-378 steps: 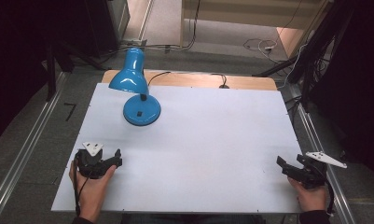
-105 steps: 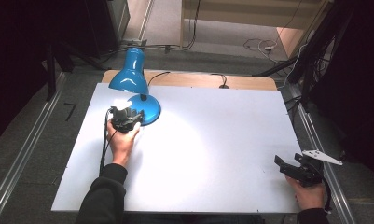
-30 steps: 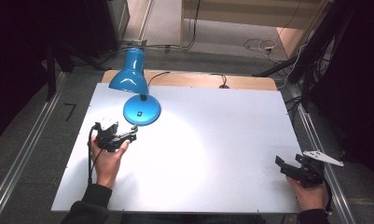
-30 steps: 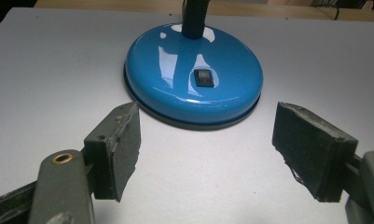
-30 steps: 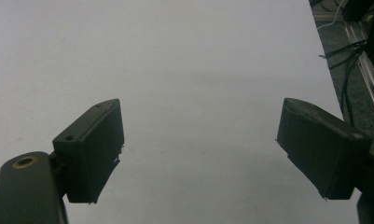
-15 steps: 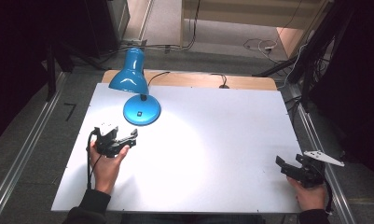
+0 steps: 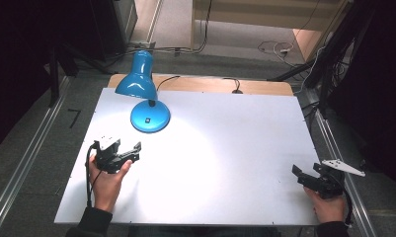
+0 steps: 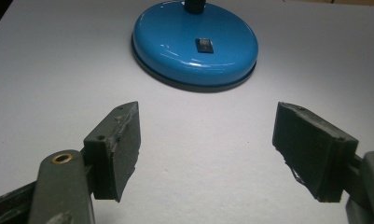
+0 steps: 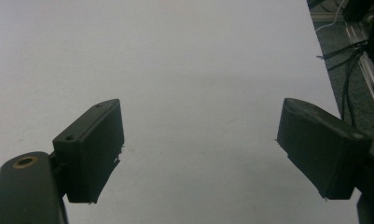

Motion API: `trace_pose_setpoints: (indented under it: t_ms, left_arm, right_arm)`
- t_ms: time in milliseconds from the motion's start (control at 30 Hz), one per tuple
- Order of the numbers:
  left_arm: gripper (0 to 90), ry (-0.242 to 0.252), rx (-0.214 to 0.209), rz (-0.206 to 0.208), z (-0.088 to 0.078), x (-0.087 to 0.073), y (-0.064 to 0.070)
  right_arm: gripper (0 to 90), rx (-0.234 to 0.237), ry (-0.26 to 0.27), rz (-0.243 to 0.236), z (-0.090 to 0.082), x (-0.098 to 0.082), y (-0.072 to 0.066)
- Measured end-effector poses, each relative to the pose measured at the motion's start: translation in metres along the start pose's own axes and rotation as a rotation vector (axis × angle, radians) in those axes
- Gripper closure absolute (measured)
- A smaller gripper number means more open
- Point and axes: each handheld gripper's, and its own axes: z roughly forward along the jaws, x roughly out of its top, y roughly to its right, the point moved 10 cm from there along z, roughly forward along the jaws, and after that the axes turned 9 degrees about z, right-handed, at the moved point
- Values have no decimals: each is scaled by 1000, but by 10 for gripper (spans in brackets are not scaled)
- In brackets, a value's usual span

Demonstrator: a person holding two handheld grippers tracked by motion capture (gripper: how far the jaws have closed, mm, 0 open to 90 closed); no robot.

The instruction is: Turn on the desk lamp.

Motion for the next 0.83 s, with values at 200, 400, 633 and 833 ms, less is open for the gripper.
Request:
trace_pose_setpoints:
  t_ms: [200, 400, 633, 833]
  left_arm:
    - [246, -10, 32, 32, -8, -8, -4]
    - [245, -40, 54, 11, -16, -19, -11]
    - [245, -54, 82, 11, -23, -28, -20]
    - [221, -75, 114, 30, -23, -37, -25]
  right_arm:
    - [132, 4, -1, -5, 0, 0, -1]
    - [132, 1, -1, -4, 0, 0, 0]
    - [132, 2, -1, -4, 0, 0, -1]
    - [132, 1, 0, -3, 0, 0, -1]
